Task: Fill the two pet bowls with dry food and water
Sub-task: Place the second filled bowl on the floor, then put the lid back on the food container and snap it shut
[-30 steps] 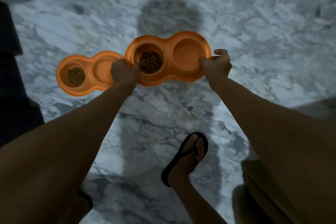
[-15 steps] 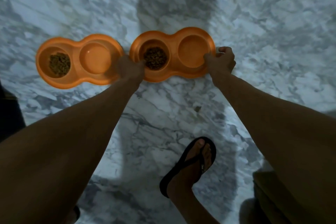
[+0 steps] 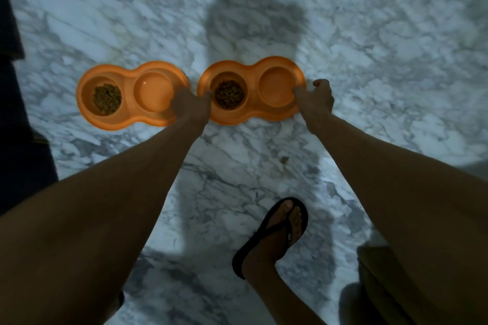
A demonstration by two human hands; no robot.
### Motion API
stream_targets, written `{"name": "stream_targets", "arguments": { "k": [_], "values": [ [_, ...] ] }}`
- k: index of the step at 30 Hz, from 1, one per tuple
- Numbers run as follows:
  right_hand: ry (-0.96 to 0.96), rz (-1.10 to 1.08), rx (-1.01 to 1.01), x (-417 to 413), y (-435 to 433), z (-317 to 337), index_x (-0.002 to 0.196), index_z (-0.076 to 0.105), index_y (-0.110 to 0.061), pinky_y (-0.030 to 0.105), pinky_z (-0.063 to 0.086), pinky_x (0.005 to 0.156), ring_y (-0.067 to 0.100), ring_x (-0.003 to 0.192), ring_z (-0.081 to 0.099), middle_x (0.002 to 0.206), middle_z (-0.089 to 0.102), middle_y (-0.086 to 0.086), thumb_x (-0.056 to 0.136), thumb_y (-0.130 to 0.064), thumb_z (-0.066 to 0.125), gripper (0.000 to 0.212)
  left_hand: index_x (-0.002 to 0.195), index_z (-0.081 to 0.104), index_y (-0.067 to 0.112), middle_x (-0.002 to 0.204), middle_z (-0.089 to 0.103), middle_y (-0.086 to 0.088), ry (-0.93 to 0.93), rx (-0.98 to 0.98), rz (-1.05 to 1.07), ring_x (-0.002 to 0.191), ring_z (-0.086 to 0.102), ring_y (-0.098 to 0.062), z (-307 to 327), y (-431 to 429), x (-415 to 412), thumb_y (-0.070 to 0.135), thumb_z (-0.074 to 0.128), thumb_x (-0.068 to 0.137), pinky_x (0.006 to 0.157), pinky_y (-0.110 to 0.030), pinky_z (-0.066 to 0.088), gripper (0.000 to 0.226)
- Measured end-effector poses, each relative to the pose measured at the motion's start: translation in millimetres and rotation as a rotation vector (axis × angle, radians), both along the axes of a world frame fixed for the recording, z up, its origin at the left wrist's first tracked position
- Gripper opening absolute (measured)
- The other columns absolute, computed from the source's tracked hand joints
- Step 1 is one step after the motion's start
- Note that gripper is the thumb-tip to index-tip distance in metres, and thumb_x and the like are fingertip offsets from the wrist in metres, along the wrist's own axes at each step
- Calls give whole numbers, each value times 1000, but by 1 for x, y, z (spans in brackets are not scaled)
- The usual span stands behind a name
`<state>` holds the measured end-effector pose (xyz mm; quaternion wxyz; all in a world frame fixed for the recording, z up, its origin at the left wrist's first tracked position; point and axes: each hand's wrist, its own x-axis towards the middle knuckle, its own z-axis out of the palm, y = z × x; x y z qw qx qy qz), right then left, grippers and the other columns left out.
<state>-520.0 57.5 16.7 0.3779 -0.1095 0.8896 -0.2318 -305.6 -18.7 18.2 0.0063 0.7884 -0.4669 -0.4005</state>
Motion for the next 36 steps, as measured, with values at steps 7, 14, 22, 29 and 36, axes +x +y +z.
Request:
{"name": "stream_targets", "arguments": {
  "k": [7,14,22,29,36],
  "values": [
    [-89,18,-51,28,-31,175,139,43,-12,23,42,58,18,92,58,126,56,8,92,-30,59,53,126,58,-5,125,61,-23,36,-88,100,119,55,-35,186,-23,32,39,63,90,94,-34,44,56],
    [-110,129,-120,86,-58,422,137,45,-8,23,39,58,4,68,47,87,51,-5,92,-26,58,50,138,51,3,139,54,-16,111,-152,256,130,50,-31,436,-23,89,44,60,91,102,-35,41,63],
    [-111,264,-333,216,-92,627,103,60,-14,28,45,68,25,86,60,98,63,7,84,-25,61,22,102,63,-9,102,66,-27,201,-369,352,102,62,-42,638,-21,201,38,61,87,74,-41,48,49],
    [-122,386,-453,369,-93,715,86,50,-24,33,45,81,25,89,52,97,55,3,81,-28,61,13,118,64,2,122,64,-17,282,-549,419,115,59,-30,754,-25,349,36,63,90,96,-35,47,44],
    [-105,495,-521,512,-102,772,110,61,-13,38,51,88,30,102,63,112,66,8,83,-29,61,32,133,56,1,136,58,-16,269,-682,497,127,51,-29,820,-12,498,33,63,92,103,-30,39,52]
  ]
}}
